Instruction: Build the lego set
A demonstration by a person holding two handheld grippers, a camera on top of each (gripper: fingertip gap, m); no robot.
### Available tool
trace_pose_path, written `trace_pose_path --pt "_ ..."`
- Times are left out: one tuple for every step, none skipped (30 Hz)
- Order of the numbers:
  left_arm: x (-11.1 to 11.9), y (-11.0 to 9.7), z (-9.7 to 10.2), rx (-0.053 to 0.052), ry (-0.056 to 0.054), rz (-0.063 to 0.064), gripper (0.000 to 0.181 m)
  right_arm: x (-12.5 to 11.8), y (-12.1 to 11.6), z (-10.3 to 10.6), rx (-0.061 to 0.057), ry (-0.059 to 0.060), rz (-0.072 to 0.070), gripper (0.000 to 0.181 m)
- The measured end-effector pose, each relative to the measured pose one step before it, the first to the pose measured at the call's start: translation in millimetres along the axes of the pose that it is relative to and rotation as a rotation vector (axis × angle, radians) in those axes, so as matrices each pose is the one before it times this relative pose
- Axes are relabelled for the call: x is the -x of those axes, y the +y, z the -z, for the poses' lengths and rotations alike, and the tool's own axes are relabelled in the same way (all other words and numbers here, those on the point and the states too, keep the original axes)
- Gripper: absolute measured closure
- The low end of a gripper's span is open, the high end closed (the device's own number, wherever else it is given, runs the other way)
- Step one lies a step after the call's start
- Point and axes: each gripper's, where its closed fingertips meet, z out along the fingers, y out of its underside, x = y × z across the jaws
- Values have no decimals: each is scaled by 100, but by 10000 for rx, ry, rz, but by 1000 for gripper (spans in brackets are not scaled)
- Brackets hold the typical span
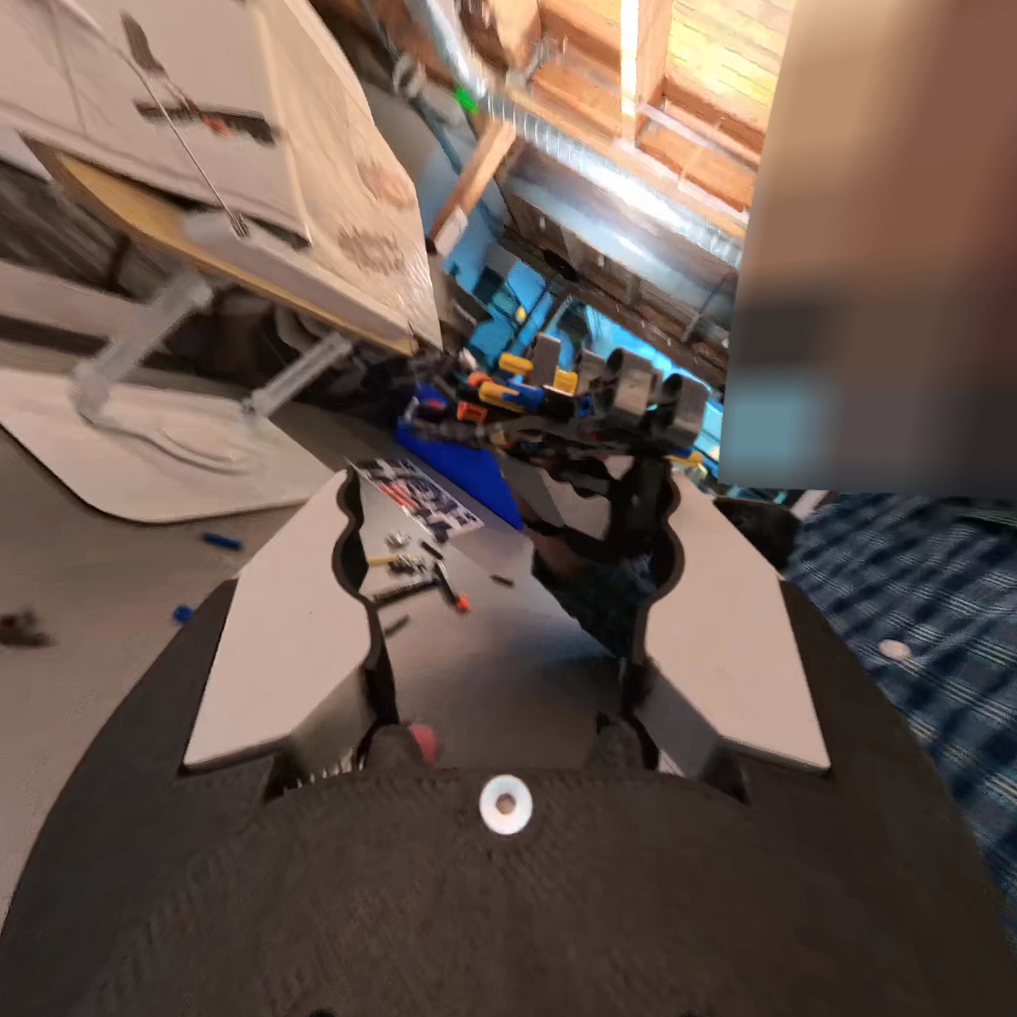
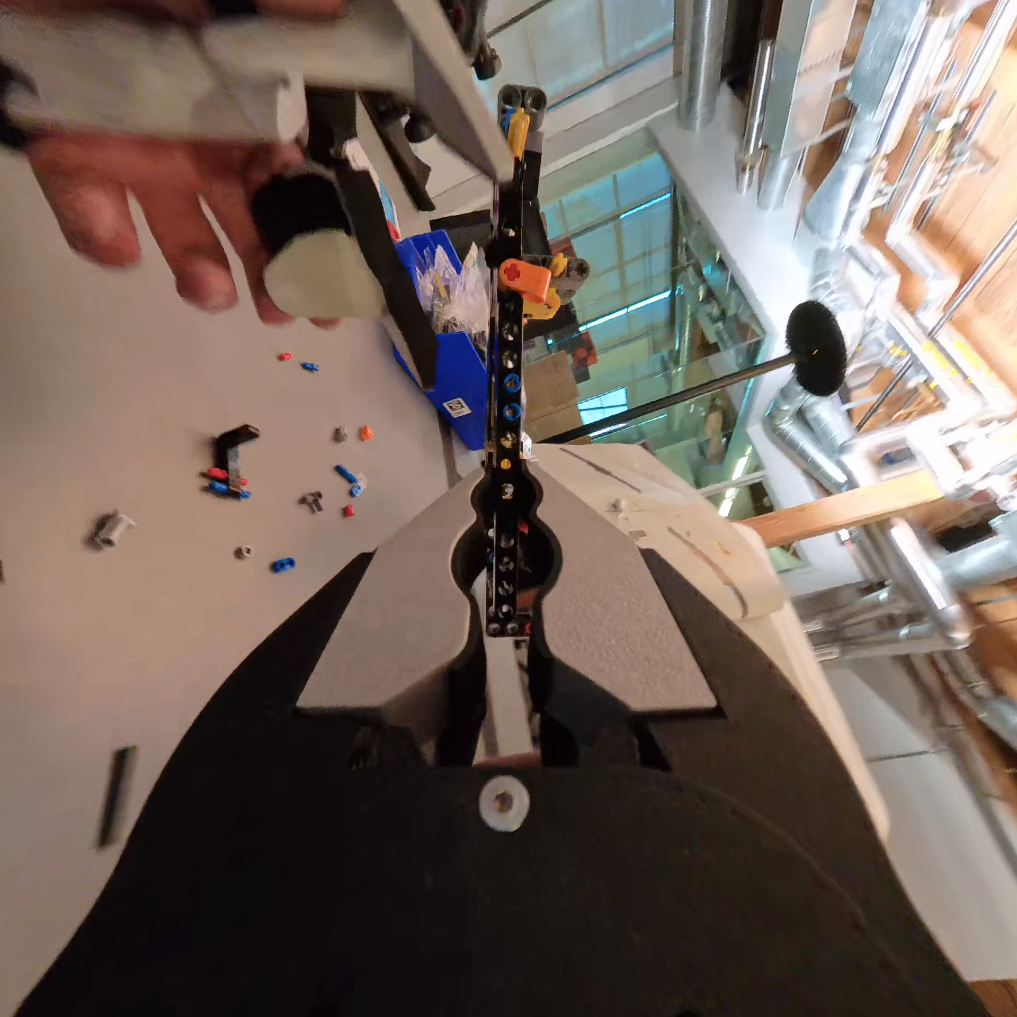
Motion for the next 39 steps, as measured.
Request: trace_pose_path --pt "-713 254 474 532 98 97 76 -170 -3 87 -26 59 397 177" --pt "-866 -71 696 371 56 -116 78 -225 -95 97 -103 66 333 177" --pt "-723 -316 821 266 25 8 80 -266 -150 37 -143 71 290 177" --pt "-604 -444 839 172 80 203 79 -241 -211 -26 -155 43 303 177" --pt "-384 -454 765 142 60 266 79 -149 -303 -105 -181 5 283 178" --pt "-108 -509 666 73 11 215 79 -142 -435 -124 -243 5 239 178" --pt "285 -530 554 30 -106 223 83 -159 -430 -145 -228 12 237 177" --pt "667 -535 398 23 -219 296 91 -96 -381 -142 -178 -37 249 177" --pt "597 -635 219 -35 -148 273 100 -6 -450 -88 -188 -77 216 177" --pt "545 -451 57 93 -136 248 105 -152 -450 -80 -198 -2 207 177" --pt "456 -68 -144 347 -104 151 106 -120 -390 -109 -145 -30 160 177" --pt "417 41 -263 375 -65 80 107 -48 -343 -249 -112 -77 167 177" --pt "391 89 -382 367 37 221 109 76 -277 -160 -74 -63 166 177" --pt "267 3 -477 279 167 302 109 47 -254 -125 -78 -9 121 177" --pt "10 44 -528 256 314 287 110 74 -264 -105 -90 -39 52 177" --pt "91 305 -610 376 244 280 111 97 -234 -102 -71 -32 89 178" --pt "107 449 -651 424 193 169 113 105 -194 -92 -56 -6 94 178" --pt "-27 472 -623 400 235 121 114 154 -245 -57 -90 -33 47 178" --pt "44 439 -516 377 179 142 116 205 -217 -36 -90 -48 62 178" --pt "116 396 -401 330 104 76 122 211 -137 -10 -68 -42 83 177" --pt "172 512 -320 362 12 -2 132 263 -119 -18 -82 -69 49 177" --pt "339 482 -186 302 -162 -100 140 302 -125 -2 -71 -96 33 177" --pt "-13 310 -18 140 56 -103 147 348 -80 -11 -53 -106 60 177" --pt "-146 296 66 69 159 10 155 342 -77 -28 -43 -89 32 177" --pt "88 322 42 46 39 64 158 395 -86 -40 -56 -88 11 177" --pt "200 370 29 56 -15 46 162 473 -14 -68 -55 -104 33 177" --pt "368 246 71 -46 -97 9 163 477 111 -96 -11 -84 28 177" --pt "451 108 144 -140 -104 7 164 467 240 -98 2 -67 -2 177" --pt "392 73 161 -174 -62 1 166 446 281 -108 15 -61 1 177" --pt "454 21 185 -190 -141 -91 167 497 309 -156 30 -120 -21 177" --pt "387 -82 167 -267 -166 -145 168 460 291 -141 32 -101 -8 176" --pt "128 -151 163 -288 6 -5 171 351 172 -83 -20 -92 -47 174" --pt "14 -157 124 -291 41 -38 173 293 131 -95 -11 -128 -129 170" --pt "197 -81 93 -252 -127 -191 175 326 294 -135 104 -174 -80 165" --pt "132 -9 45 -207 -69 -133 175 293 296 -94 55 -99 -16 164" --pt "121 -151 49 -303 4 39 175 99 150 -16 -63 -59 -189 163" --pt "278 -120 32 -301 -62 -23 175 172 280 -59 46 -148 -205 163" --pt "289 -5 -11 -238 -23 49 176 146 308 -90 85 -111 -121 163" --pt "221 -7 -7 -215 41 109 176 108 155 -65 36 -47 -91 163"
